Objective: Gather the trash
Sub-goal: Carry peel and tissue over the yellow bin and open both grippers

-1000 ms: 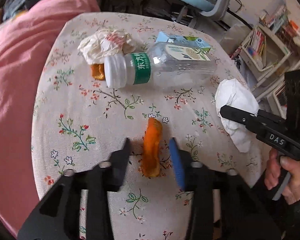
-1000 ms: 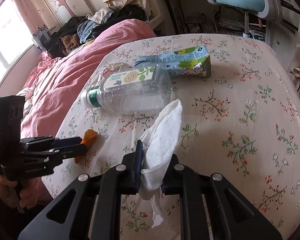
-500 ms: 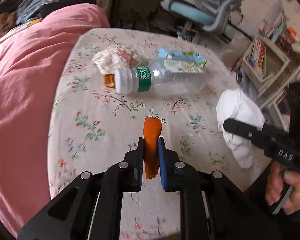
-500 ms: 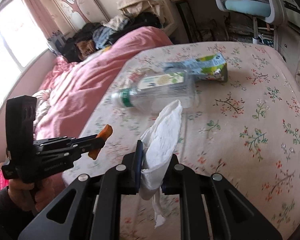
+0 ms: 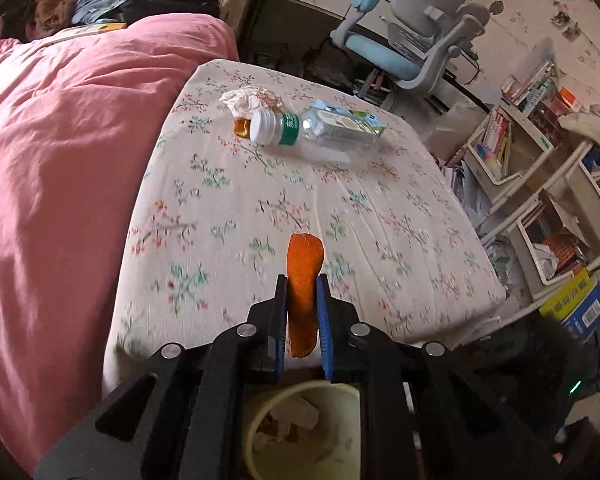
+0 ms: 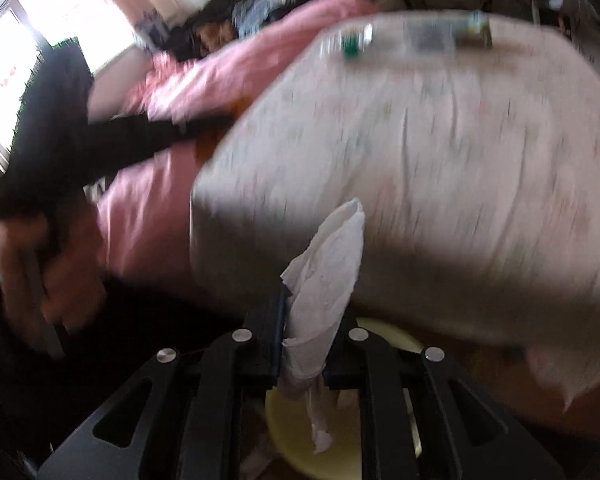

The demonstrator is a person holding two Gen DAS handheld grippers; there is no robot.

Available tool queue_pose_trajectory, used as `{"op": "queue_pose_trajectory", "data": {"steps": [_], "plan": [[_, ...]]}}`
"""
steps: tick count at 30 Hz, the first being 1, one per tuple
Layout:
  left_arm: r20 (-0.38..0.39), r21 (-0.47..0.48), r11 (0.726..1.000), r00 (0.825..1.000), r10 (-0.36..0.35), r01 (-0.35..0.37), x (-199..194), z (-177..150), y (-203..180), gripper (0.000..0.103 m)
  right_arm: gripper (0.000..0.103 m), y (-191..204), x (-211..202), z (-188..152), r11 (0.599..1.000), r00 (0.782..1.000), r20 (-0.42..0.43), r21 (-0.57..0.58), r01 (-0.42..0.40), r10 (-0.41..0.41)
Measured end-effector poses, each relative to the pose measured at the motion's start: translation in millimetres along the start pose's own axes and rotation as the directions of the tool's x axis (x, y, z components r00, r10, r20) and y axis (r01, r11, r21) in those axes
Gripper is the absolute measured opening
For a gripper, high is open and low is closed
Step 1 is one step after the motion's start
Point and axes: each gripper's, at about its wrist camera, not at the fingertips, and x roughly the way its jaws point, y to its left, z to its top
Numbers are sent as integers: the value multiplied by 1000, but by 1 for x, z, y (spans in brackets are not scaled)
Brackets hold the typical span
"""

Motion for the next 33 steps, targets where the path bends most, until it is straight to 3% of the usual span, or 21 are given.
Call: {"op": "queue_pose_trajectory", "data": {"steps": [3,5,6,8,13,17,19,22,24,25,26,27,30,33], "plan": [[5,5,1000,1000,-6,6,-9,-10,-2,14,18,8,13,-17,1000,997,-73,-13,14,-15],[5,5,1000,1000,-8,8,-12,-15,-2,14,37,8,19,-25,999,993,-114,2,38,-37],[4,4,1000,1000,-9,9,-15,-19,-1,14,52,7,20,-28,999,992,-115,13,47,-45],[1,3,1000,1000,-8,8,-17,-24,0,14,55,4,16,-29,997,993,-102,39,67,-63],[-25,21,1000,1000,-5,6,-18,-37,-5,14,66,-3,-10,-27,990,993,40,93,108,-112],[-93,95,995,996,0,9,-12,-57,-21,14,70,-11,-32,-28,978,971,172,154,139,-165],[-155,146,989,988,-10,33,-6,-69,-32,14,71,-15,-40,-29,972,957,220,183,150,-189],[-277,264,961,961,-12,88,6,-91,-56,14,72,-21,-46,-28,966,944,255,206,158,-209],[-317,352,932,948,33,85,13,-106,-72,24,73,-24,-51,-27,962,937,270,220,162,-220],[-325,370,925,945,48,80,16,-109,-74,36,73,-24,-53,-27,960,935,275,225,165,-225],[-318,386,921,946,69,63,17,-111,-76,46,73,-29,-57,-26,958,933,277,232,166,-229],[-304,385,922,949,81,44,16,-110,-75,49,73,-31,-58,-26,957,932,278,236,168,-232],[-277,316,948,959,61,31,12,-100,-63,54,74,-34,-59,-26,954,931,275,245,175,-241],[-208,200,979,976,69,-26,3,-87,-40,65,75,-36,-58,-29,953,932,266,245,180,-245]]}}
